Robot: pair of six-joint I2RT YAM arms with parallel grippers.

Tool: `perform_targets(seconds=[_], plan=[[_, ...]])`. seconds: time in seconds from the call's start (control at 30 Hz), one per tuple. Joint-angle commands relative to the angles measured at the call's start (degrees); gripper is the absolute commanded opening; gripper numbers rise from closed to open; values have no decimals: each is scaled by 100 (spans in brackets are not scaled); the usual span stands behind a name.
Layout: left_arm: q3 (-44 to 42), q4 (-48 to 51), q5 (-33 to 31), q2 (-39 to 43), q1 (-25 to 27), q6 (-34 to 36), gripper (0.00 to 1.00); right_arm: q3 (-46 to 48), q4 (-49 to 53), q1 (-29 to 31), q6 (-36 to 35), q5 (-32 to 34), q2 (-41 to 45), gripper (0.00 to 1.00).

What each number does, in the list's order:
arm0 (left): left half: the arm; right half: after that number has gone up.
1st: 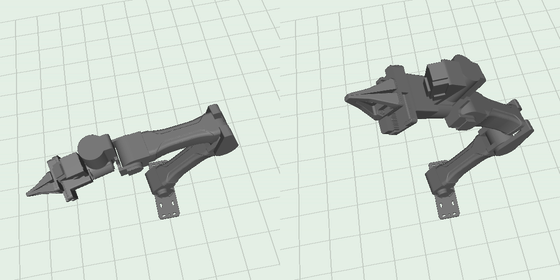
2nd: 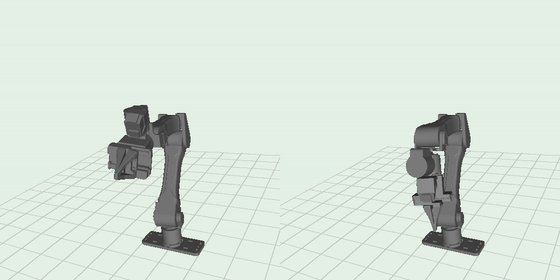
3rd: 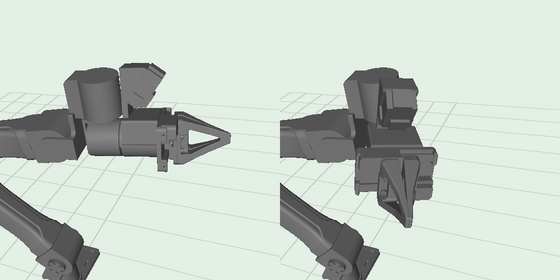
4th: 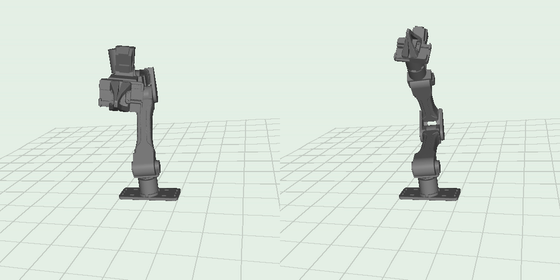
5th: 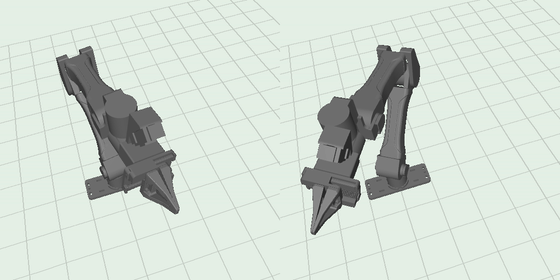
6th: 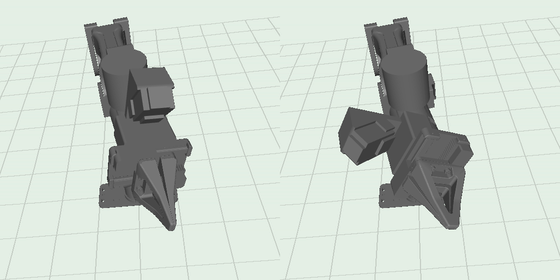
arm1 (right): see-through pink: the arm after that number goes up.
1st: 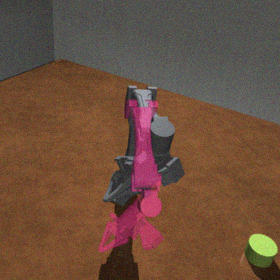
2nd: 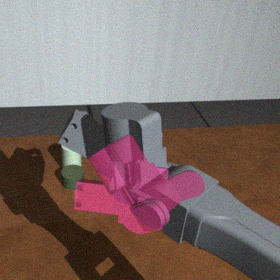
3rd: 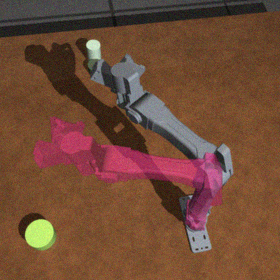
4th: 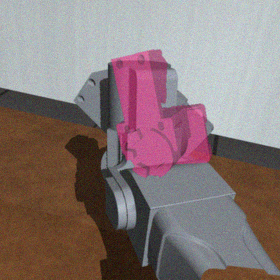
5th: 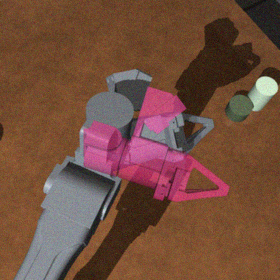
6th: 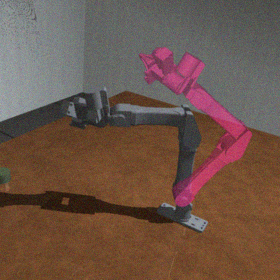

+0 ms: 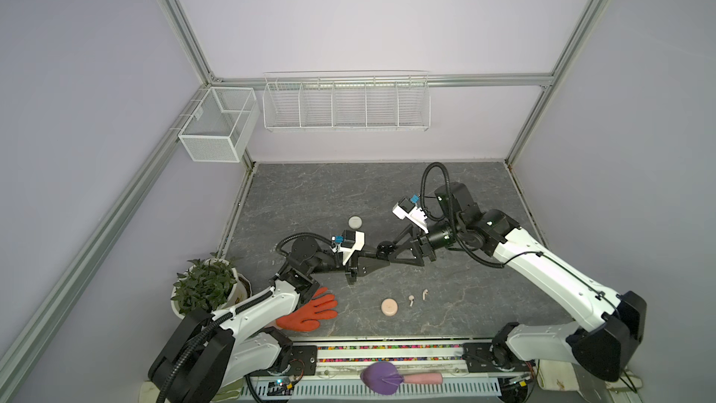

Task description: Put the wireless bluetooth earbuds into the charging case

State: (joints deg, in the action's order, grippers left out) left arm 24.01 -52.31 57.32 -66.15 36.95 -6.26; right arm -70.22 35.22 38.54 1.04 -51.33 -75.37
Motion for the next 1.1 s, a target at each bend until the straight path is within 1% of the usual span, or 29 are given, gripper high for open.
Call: perform_targets(seconds=[0.0,0.33,0.7,0.83,0.93,0.97,1.0,1.07], plan=[[148,39,79,9,32,163,0,-92,-64,65,-116,-339,-81,66],[227,283,-19,-32,32,249,0,-264,-22,123,-124,-369,50,58],[254,407,-64,-47,23,275,0,-395,139,247,-204,-154,106,56],[280,433,-54,-21,27,262,0,-608,557,306,-530,373,49,53],[277,420,-54,-12,27,203,0,-821,976,366,-1069,1306,155,53],[264,391,-49,-15,27,160,0,-819,1012,380,-1264,1640,218,53],[246,345,-43,-23,32,116,0,-814,1034,378,-1462,1821,270,55],[167,188,-108,-12,31,-25,0,-825,1105,381,-1834,1860,383,60]])
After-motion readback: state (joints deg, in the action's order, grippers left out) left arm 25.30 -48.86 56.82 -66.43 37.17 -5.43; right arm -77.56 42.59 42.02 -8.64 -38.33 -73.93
